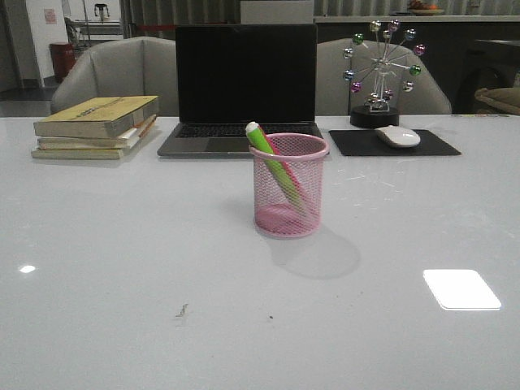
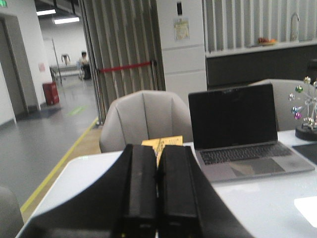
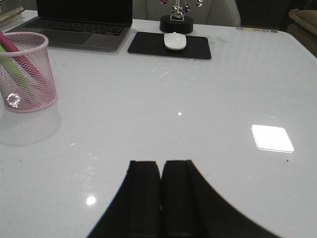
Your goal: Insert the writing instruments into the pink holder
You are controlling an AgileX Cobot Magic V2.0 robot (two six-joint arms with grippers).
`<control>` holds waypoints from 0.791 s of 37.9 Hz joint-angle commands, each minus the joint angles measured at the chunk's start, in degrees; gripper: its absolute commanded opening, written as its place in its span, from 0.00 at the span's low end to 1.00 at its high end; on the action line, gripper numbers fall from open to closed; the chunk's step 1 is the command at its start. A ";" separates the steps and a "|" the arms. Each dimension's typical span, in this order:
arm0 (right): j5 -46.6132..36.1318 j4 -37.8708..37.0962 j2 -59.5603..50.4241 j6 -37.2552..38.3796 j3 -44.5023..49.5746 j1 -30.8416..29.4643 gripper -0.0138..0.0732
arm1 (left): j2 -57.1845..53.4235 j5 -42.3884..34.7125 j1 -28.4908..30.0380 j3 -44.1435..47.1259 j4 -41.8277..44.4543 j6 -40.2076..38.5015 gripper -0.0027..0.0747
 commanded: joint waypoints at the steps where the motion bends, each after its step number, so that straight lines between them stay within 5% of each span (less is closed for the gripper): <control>1: -4.76 -0.03 -0.92 -0.32 0.03 -0.28 0.18 | -3.07 -7.87 0.11 1.25 0.04 -0.44 0.16; 30: -4.76 -0.03 -0.92 -0.32 0.03 -0.28 0.18 | -5.99 -17.95 0.11 23.01 -1.06 -0.44 0.16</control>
